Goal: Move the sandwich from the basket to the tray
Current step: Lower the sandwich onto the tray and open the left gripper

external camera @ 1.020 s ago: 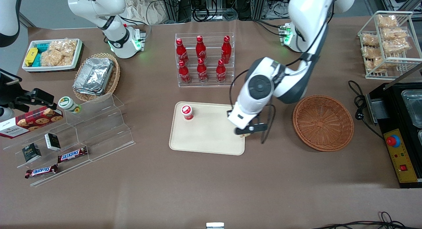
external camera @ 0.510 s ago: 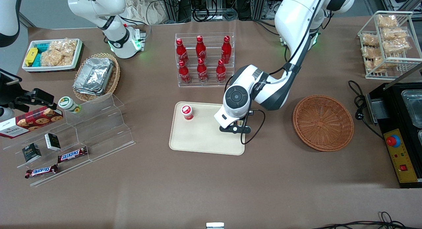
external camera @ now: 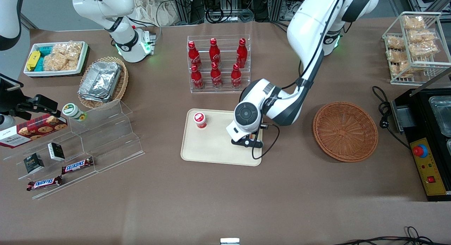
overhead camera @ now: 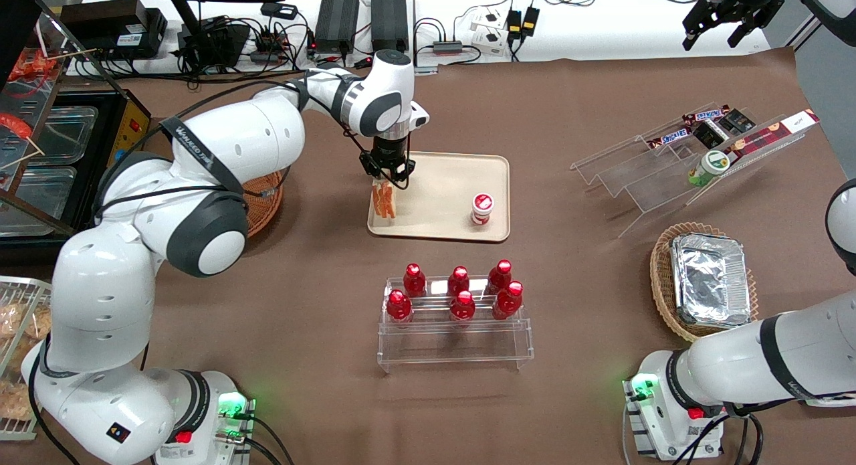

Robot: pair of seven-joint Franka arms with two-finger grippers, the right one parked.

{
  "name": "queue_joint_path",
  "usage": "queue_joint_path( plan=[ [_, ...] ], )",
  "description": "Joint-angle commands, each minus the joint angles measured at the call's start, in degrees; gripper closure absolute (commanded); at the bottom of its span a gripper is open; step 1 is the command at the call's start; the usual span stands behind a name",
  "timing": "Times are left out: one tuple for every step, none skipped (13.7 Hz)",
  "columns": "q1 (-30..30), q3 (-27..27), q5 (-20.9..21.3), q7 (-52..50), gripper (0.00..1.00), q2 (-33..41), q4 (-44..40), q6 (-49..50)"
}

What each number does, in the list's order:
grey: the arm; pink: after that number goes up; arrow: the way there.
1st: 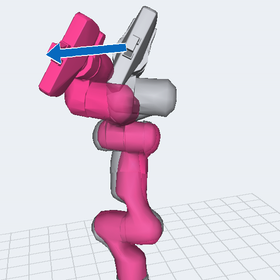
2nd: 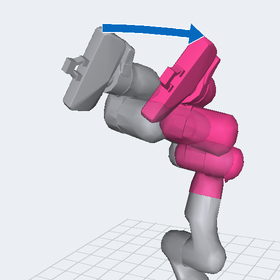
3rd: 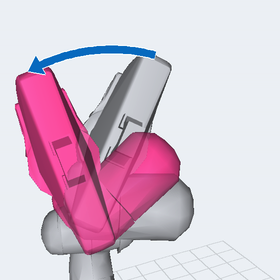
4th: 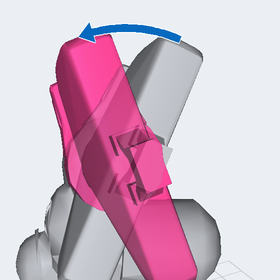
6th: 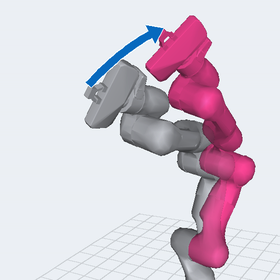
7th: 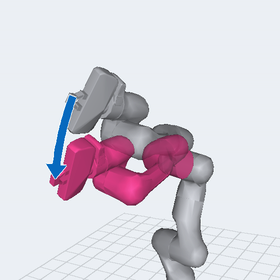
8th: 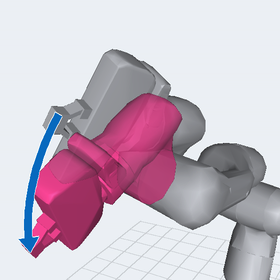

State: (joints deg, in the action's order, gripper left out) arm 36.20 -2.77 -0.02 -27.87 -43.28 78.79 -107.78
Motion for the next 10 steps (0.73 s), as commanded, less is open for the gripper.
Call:
queue_joint_path(
  plan=[
    [0.1,0.4,1.3,1.1,0.66,-3.0,-3.6,-0.1],
    [0.1,0.4,1.3,1.1,0.66,-3.3,-3.5,-1.8],
    [0.1,0.4,1.3,0.8,0.65,-3.9,-3.6,-3.0],
    [0.1,0.4,1.3,0.7,0.62,-4.1,-3.6,-3.2],
    [0.1,0.4,1.3,0.7,0.54,-3.9,-3.6,-3.1],
    [0.1,0.5,1.4,0.5,0.25,-3.4,-3.6,-2.8],
    [0.1,0.5,1.4,0.4,0.08,-3.2,-3.6,-2.7],
    [0.0,0.5,1.2,0.1,0.01,-3.1,-3.6,-2.7],
    [0.0,0.5,1.0,-0.6,0.00,-2.4,-3.6,-2.7],
    [0.0,0.5,1.0,-2.1,0.00,-1.6,-3.6,-2.7]
  ],
)
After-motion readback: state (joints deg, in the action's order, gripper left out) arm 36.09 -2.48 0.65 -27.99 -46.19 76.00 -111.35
